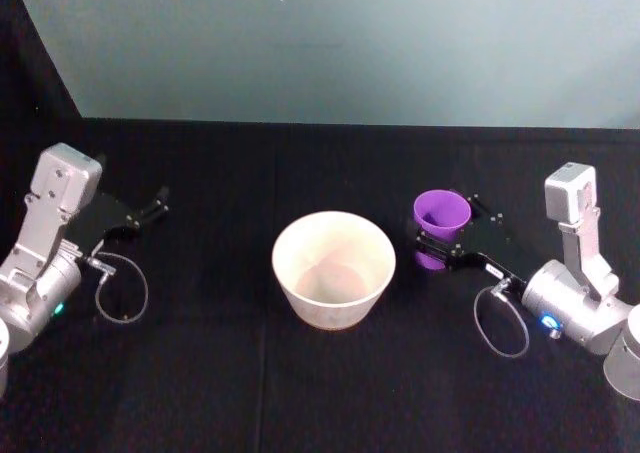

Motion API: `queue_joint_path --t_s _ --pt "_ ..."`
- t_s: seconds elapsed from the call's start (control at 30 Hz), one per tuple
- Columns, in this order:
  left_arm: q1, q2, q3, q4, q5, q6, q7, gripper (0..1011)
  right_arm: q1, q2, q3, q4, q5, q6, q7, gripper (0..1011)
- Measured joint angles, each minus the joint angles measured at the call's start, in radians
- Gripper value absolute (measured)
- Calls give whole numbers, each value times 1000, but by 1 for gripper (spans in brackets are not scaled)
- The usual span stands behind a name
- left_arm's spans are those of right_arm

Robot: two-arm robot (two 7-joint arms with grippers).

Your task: Pick up the cup and pour the mung beans from the cup into the bowl.

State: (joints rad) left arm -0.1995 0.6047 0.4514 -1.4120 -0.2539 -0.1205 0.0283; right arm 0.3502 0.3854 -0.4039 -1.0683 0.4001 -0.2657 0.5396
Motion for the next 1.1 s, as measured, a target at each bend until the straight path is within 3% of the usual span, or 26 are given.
queue_joint_path --t_s 0.2,0.47,0.7,1.1 --pt "0 0 0 0 0 0 0 1000 0 0 -1 0 0 0 0 794" --pt "0 0 0 0 0 0 0 1000 1 1 -1 0 1 -1 -1 762" --pt "0 0 0 0 0 0 0 1000 -40 34 33 -128 -11 47 -16 736" --pt "0 0 0 0 0 0 0 1000 -106 100 119 -373 17 132 -34 735"
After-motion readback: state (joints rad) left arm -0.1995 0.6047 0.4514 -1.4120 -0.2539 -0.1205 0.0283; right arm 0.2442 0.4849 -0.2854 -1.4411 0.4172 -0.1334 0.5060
